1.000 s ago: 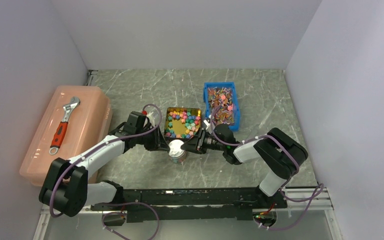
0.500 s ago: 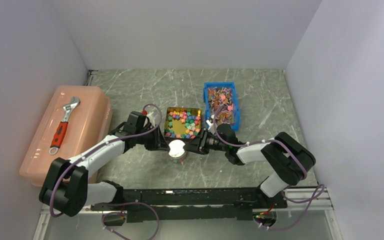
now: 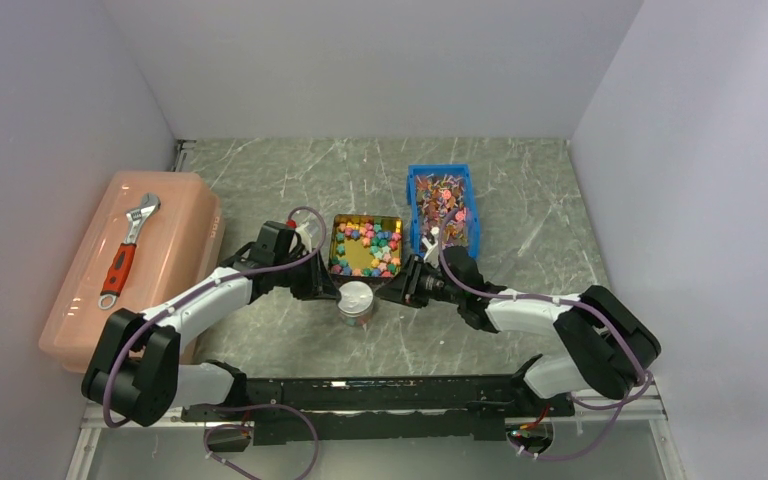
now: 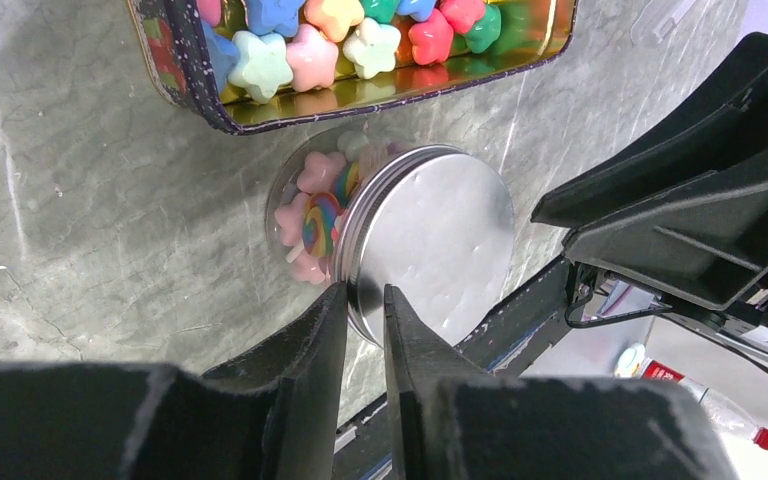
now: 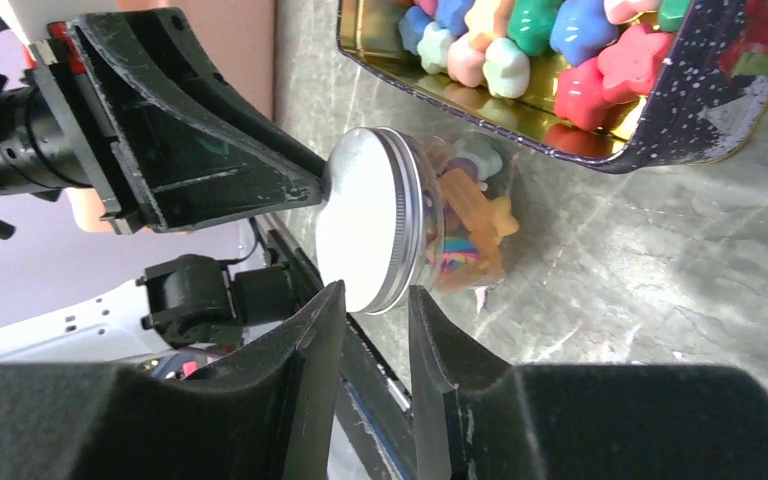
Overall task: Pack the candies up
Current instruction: Close the bottle lid on the packing bottle.
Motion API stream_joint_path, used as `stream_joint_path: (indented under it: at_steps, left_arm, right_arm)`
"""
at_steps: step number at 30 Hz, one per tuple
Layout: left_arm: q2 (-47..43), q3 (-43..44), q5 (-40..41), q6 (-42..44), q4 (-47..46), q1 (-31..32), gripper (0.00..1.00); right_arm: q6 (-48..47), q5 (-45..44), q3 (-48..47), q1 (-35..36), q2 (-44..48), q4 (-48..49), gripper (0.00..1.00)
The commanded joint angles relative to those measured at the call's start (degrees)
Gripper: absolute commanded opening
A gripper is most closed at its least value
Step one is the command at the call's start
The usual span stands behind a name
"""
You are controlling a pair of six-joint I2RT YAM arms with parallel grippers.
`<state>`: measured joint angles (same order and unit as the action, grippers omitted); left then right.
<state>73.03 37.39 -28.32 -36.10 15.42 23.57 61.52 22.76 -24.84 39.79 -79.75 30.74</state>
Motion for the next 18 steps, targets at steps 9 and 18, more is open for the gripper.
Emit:
stream_joint_path:
  at_steps: [9, 18]
  left_arm:
    - [-0.81, 1.99, -0.72, 0.89, -0.88, 0.93, 0.25]
    - [-0.77, 2.51, -0.56, 1.38, -0.19, 1.61, 0.24]
  right_arm:
    - [-11.41, -7.03, -9.76, 3.63, 3.27, -13.55, 0.27]
    - [-17.2, -12.59, -16.97, 8.54, 2.3, -23.06, 0.02]
